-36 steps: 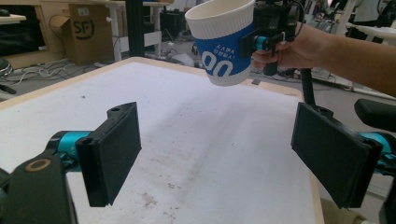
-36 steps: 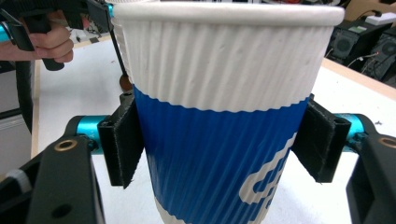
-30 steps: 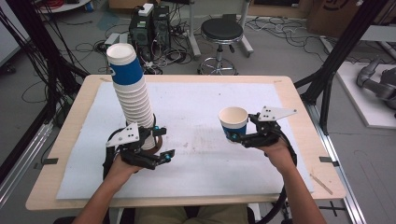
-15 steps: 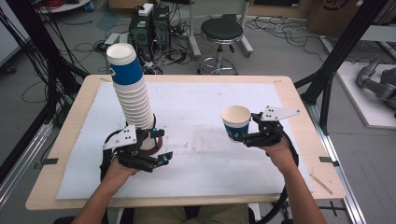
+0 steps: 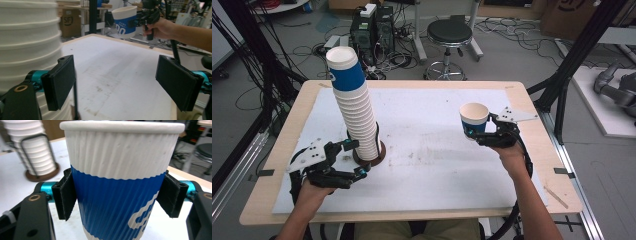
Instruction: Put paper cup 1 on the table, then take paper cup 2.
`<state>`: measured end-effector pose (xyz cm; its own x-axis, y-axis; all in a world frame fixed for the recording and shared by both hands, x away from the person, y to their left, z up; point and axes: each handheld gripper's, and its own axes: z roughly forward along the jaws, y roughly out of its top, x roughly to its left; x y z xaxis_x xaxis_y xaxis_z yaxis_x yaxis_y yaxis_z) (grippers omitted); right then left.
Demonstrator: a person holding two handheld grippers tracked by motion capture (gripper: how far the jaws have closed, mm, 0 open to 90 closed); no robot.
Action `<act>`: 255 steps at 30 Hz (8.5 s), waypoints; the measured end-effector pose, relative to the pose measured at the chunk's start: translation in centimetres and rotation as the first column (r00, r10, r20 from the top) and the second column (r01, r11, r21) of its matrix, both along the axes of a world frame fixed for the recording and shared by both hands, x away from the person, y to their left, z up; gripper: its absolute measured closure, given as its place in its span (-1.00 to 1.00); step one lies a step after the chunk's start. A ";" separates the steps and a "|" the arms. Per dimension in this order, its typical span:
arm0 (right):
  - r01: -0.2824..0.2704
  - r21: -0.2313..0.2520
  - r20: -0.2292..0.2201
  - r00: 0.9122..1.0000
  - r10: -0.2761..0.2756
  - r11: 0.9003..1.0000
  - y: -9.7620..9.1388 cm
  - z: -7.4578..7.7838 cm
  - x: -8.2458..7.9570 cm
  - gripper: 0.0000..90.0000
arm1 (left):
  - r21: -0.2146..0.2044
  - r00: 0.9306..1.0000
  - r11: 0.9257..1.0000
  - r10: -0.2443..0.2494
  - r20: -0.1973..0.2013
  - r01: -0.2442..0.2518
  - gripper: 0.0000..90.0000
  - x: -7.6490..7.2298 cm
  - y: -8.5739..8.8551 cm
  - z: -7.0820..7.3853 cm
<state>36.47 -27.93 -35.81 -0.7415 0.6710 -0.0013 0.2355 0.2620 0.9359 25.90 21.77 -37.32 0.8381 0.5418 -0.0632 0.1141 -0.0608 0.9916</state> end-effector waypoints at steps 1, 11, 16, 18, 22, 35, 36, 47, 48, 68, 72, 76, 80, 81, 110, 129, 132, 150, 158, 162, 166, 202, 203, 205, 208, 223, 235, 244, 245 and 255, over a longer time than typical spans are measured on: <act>0.015 0.004 0.002 1.000 -0.015 1.000 -0.1 -0.1 0.2 -0.42 | -0.002 1.000 1.000 0.012 0.003 -0.012 -0.64 -0.1 0.4 0.0; 0.151 0.053 -0.012 0.989 -0.150 0.987 -1.0 -2.3 2.0 -0.44 | 0.000 0.985 0.985 0.172 0.009 -0.172 -0.64 0.1 4.0 -0.7; 0.199 0.054 -0.049 0.979 -0.196 0.979 -1.6 -4.5 2.2 -0.43 | -0.010 0.976 0.976 0.217 0.007 -0.217 -0.64 0.3 4.7 -1.0; 0.209 0.048 -0.060 0.977 -0.206 0.977 -1.7 -5.1 2.3 -0.44 | -0.012 0.975 0.975 0.223 0.006 -0.223 -0.64 0.4 4.8 -1.0; 0.242 0.027 -0.095 0.966 -0.239 0.970 -1.9 -6.6 2.5 -0.44 | -0.011 0.973 0.973 0.231 0.000 -0.231 -0.64 0.5 4.8 -1.1; 0.238 -0.045 -0.154 0.958 -0.242 0.970 -1.6 -8.2 2.8 -0.45 | 0.000 0.971 0.971 0.238 -0.014 -0.238 -0.64 0.7 4.8 -1.6; 0.235 -0.047 -0.151 0.959 -0.239 0.971 -1.6 -8.2 2.8 -0.45 | 0.002 0.971 0.971 0.240 -0.016 -0.240 -0.64 0.7 4.8 -1.7; 0.212 -0.079 -0.175 0.959 -0.223 0.974 -2.2 -7.9 2.2 -0.46 | -0.007 0.968 0.969 0.248 -0.034 -0.248 -0.64 0.7 5.0 -2.0; 0.208 -0.083 -0.177 0.959 -0.219 0.975 -2.2 -7.9 2.2 -0.47 | -0.007 0.968 0.968 0.249 -0.035 -0.249 -0.64 0.7 5.0 -2.0; 0.191 -0.082 -0.232 0.951 -0.205 0.978 -3.6 -8.7 1.2 -0.53 | -0.008 0.967 0.968 0.251 -0.045 -0.252 -0.64 0.9 5.0 -2.1; 0.175 -0.096 -0.239 0.952 -0.194 0.980 -3.4 -8.7 1.1 -0.54 | -0.013 0.968 0.969 0.245 -0.049 -0.246 -0.64 0.9 5.1 -2.1; 0.174 -0.099 -0.247 0.949 -0.194 0.980 -3.5 -8.7 1.0 -0.58 | -0.017 0.970 0.971 0.239 -0.048 -0.240 -0.64 0.9 5.0 -2.1; 0.176 -0.093 -0.261 0.945 -0.195 0.980 -3.7 -8.6 0.8 -0.67 | -0.017 0.970 0.971 0.239 -0.050 -0.240 -0.64 0.9 5.0 -2.2; 0.180 -0.087 -0.260 0.945 -0.197 0.980 -3.8 -8.6 0.7 -0.67 | -0.017 0.970 0.971 0.239 -0.049 -0.240 -0.64 0.9 5.0 -2.2; 0.180 -0.027 -0.174 0.968 -0.182 0.983 -6.5 -4.5 -4.9 -0.67 | -0.026 0.970 0.971 0.238 -0.057 -0.239 -0.64 1.2 5.0 -2.4; 0.065 0.019 -0.102 0.993 -0.063 0.998 -3.3 -1.6 -5.4 -0.67 | -0.041 0.968 0.968 0.245 -0.062 -0.248 -0.64 0.9 5.5 -2.4; 0.054 0.017 -0.100 0.994 -0.053 0.998 -3.0 -1.5 -5.4 -0.67 | -0.052 0.970 0.969 0.238 -0.058 -0.241 -0.64 0.9 5.5 -2.2; 0.012 0.014 -0.109 0.994 -0.011 1.000 -2.2 -1.7 -5.1 -0.67 | -0.206 0.987 0.969 0.153 0.048 -0.140 -0.66 1.4 4.3 5.5; -0.010 0.015 -0.110 0.994 0.011 1.000 -1.7 -1.6 -5.2 -0.67 | -0.151 0.980 0.973 0.187 0.064 -0.176 -0.75 3.4 3.4 7.9; -0.015 0.015 -0.112 0.994 0.017 1.000 -1.6 -1.6 -5.1 -0.67 | -0.143 0.975 0.969 0.211 0.065 -0.200 -0.75 4.4 3.0 8.5; -0.020 0.016 -0.114 0.993 0.022 1.000 -1.5 -1.7 -5.0 -0.67 | -0.125 0.975 0.971 0.214 0.060 -0.205 -0.75 5.2 2.2 8.8; -0.093 0.033 -0.097 0.991 0.096 0.995 0.7 1.0 -3.9 -0.67 | -0.017 0.972 0.973 0.230 0.056 -0.229 -0.69 7.2 0.5 9.6; -0.099 0.032 -0.090 0.991 0.102 0.995 0.9 1.3 -3.7 -0.67 | -0.017 0.971 0.973 0.231 0.056 -0.230 -0.68 7.2 0.5 9.6; -0.117 0.031 -0.085 0.989 0.119 0.993 1.6 2.1 -3.3 -0.67 | -0.018 0.971 0.973 0.232 0.054 -0.231 -0.69 7.1 0.5 9.5; -0.140 0.031 -0.078 0.987 0.142 0.990 2.8 3.3 -2.6 -0.67 | -0.018 0.971 0.973 0.232 0.055 -0.231 -0.68 7.1 0.5 9.5; -0.281 0.041 -0.079 0.956 0.284 0.959 8.1 7.8 1.0 -0.67 | -0.022 0.971 0.973 0.230 0.060 -0.229 -0.68 7.1 0.5 9.4; -0.398 0.027 -0.041 0.916 0.399 0.917 13.9 12.4 2.7 -0.67 | -0.033 0.971 0.973 0.230 0.059 -0.229 -0.68 7.1 0.6 9.3; -0.476 0.013 -0.037 0.879 0.476 0.879 17.8 15.0 4.1 -0.67 | -0.034 0.972 0.974 0.226 0.057 -0.225 -0.68 7.1 0.7 9.3; -0.486 0.015 -0.038 0.873 0.486 0.874 18.3 15.2 4.2 -0.67 | -0.033 0.972 0.974 0.226 0.059 -0.224 -0.68 7.1 0.7 9.3; -0.552 -0.024 -0.035 0.834 0.551 0.834 22.9 17.9 4.9 -0.67 | -0.030 0.973 0.975 0.223 0.060 -0.222 -0.67 7.1 0.7 9.3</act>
